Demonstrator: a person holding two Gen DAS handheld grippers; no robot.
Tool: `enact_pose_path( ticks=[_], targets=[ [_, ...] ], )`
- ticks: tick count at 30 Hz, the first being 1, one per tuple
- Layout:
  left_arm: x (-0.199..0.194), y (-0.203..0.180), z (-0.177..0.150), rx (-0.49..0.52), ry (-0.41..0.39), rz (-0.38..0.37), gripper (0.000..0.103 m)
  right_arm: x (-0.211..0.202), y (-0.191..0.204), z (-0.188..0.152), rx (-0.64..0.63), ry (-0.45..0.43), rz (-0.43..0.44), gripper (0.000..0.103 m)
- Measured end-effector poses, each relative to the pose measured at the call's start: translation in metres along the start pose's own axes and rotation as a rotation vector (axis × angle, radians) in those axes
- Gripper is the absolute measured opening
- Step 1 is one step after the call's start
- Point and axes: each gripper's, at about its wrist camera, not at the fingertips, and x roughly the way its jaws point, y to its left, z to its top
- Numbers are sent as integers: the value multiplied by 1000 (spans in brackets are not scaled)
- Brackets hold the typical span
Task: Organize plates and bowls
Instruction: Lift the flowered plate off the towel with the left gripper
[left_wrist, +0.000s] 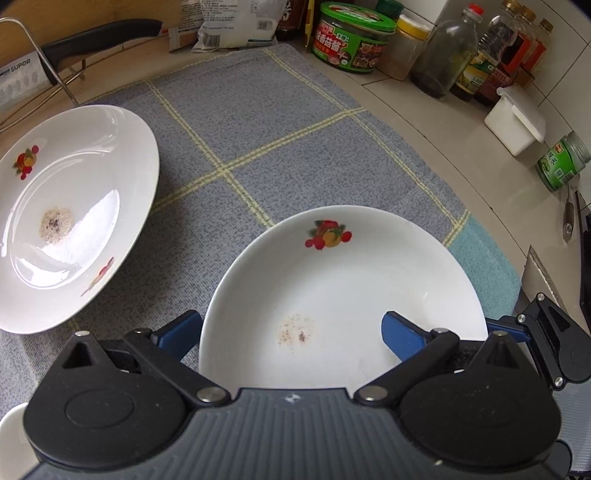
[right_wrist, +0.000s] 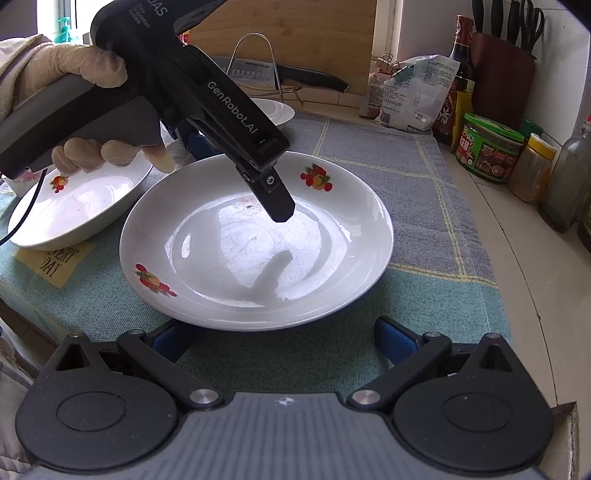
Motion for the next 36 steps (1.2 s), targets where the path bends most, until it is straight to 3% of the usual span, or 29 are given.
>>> enact_pose_path(
  ticks=[13,16,29,36],
  targets=[
    [-1,-1,0,89,55,-53,102,1,1,-2,2,-14,-7,103],
    [-2,0,1,95,66,-96,102,1,1,-2,-1,-21,-3,103],
    [2,4,8,110,95,-135,102,5,1,-2,-45,-37,42,103],
    [-1,7,9,125,101,-145,93,7,2,2,-75,-28,62,103]
  ],
)
